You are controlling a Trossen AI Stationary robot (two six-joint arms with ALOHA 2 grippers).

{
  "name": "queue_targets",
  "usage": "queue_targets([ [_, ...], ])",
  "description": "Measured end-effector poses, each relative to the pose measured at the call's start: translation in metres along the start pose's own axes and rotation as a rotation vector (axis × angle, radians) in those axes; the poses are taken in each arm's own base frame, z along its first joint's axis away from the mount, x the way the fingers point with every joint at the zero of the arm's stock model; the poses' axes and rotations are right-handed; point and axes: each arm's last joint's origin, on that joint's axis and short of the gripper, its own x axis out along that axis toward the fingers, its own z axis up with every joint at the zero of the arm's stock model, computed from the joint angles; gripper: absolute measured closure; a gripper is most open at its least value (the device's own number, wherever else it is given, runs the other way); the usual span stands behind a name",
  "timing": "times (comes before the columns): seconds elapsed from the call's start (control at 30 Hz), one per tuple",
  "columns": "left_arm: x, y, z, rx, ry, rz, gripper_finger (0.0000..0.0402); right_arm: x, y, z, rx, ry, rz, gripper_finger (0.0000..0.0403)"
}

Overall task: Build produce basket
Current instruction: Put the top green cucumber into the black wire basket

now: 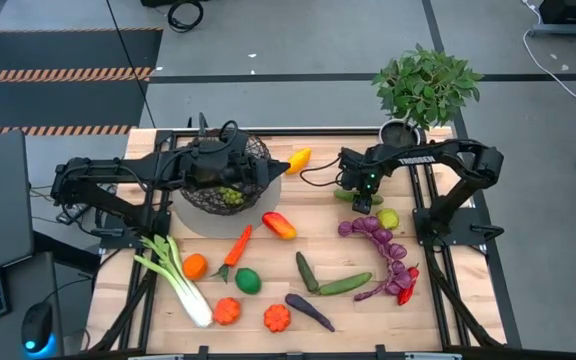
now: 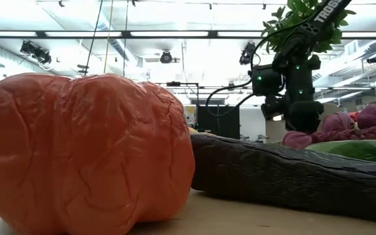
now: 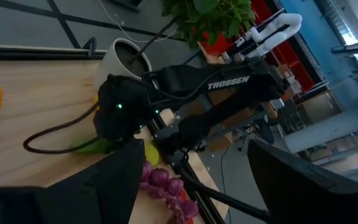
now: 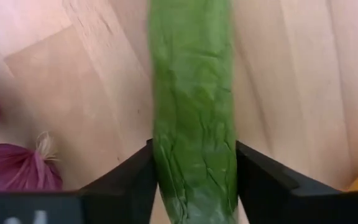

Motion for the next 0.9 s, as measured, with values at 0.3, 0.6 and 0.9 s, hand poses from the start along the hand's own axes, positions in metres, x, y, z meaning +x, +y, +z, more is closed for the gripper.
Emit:
queue_targets([
  [0.3,-0.002,-0.003,-0.007,0.037,0.028,-0.004,0.0109,0.001,0.001,0.002,0.073,-0.018,0.021,0.0261],
  [0.6,-0.004,-0.015,-0.003,0.041,-0.031,-0.11,0.0109,-0.009,0.007,0.003,0.204,-0.08,0.156,0.0256],
  [0.9,-0.003,-0.013,0.001,-0.019,-0.047,-0.112,0.0109,-0.048,0.022,0.017,0.271,-0.228,0.194,0.0256],
])
